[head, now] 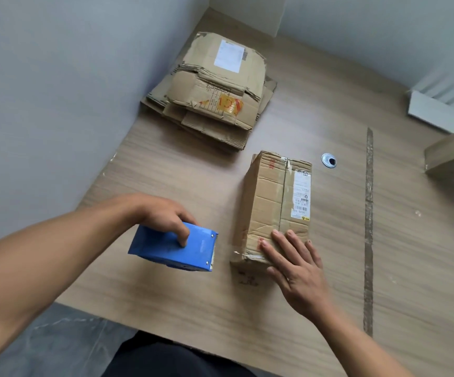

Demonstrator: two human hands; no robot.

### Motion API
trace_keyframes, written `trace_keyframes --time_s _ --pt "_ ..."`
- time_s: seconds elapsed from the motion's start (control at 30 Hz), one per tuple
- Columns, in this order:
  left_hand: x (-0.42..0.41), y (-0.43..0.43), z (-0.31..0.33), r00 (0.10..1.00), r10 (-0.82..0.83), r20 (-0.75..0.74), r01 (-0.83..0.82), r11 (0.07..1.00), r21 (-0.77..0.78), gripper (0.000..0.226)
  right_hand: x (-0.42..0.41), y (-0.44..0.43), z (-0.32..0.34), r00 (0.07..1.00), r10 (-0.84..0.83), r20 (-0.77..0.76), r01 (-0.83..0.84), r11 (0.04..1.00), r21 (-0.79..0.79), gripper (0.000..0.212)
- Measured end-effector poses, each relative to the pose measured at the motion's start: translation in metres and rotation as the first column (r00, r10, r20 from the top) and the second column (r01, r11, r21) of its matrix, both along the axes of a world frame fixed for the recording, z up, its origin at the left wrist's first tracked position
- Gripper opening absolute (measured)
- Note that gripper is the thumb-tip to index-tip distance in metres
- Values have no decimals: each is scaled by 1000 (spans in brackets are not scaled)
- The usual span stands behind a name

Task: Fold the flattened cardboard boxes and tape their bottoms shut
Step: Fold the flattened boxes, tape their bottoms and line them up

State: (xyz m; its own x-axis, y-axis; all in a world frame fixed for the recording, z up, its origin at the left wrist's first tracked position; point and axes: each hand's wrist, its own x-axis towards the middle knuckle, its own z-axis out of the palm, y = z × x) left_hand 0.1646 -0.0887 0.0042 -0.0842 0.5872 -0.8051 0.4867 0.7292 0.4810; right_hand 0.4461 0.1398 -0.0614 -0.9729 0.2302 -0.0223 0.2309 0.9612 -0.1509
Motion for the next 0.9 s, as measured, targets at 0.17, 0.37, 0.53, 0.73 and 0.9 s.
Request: trace_keyframes --time_s 0.17,0.37,0.53,0.73,0.9 --pt "8 9 -18 1000 3 11 -3 1000 -10 29 0 -1 1 1000 4 13 -4 1000 -6 48" --pt "24 31 -29 1000 10 -18 -10 1000 -5 30 1 -2 2 1000 14 9 -13 1000 -11 49" --pt "28 41 -31 1000 4 -24 -4 1000 -7 33 -4 -9 12 999 12 -38 -13 1000 -18 49" --pt "36 47 -27 999 -40 -29 40 999 5 36 -10 -23 8 998 -36 -44 38 999 36 50" --pt "59 52 -10 960 -94 -262 107 994 36 40 -10 -29 2 998 -52 -19 54 994 95 54"
